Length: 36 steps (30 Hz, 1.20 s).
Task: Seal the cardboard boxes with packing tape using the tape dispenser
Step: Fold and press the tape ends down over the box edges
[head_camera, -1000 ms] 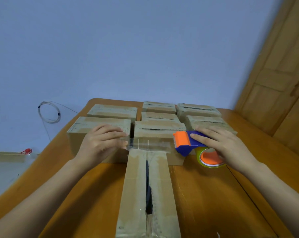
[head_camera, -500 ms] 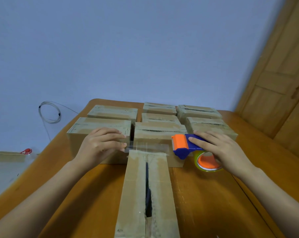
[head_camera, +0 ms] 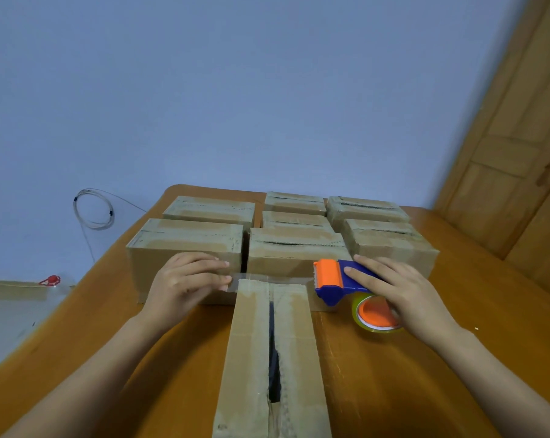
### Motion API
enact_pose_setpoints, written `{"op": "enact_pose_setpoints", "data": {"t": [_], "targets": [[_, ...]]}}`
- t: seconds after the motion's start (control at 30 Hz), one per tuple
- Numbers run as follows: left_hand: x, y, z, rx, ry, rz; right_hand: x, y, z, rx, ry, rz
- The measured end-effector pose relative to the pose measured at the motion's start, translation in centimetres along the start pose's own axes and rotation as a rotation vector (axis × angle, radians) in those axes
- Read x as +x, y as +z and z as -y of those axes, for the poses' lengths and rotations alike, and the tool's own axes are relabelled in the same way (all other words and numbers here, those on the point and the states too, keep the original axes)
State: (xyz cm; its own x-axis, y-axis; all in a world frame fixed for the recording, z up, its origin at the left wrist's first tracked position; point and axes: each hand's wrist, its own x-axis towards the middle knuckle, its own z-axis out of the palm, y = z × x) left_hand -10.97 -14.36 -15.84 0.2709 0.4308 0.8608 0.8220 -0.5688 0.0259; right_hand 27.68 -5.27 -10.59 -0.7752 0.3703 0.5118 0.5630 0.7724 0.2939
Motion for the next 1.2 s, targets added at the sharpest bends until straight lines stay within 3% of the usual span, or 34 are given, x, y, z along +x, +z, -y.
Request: {"op": "enact_pose_setpoints", "data": {"t": [0.4,0.6,0.93,1.1,1.2], "targets": [[-1.9,2.9,-3.1,-0.098,-0.26,-0.089,-1.5,2.5,2.5,0.109,0.122,-0.052],[-3.4,2.9,-4.1,-0.091,-0.284,0.06,-1.6,3.1,3.2,0.129,0.144,-0.081],[-2.5,2.8,-6.4,-0.345,-0.699,0.06,-1.9,3.1,3.5,0.176,0.171,-0.093],[-1.3,0.9,-6.4,-0.26,-0.776,0.166,-2.1,3.2,4.2,0.177,0.207,-0.1],[1.8,-1.3,-7.5,-0.235,-0.846,0.096,-2.2,3.1,4.5,0.162,0.213,-0.11]]}}
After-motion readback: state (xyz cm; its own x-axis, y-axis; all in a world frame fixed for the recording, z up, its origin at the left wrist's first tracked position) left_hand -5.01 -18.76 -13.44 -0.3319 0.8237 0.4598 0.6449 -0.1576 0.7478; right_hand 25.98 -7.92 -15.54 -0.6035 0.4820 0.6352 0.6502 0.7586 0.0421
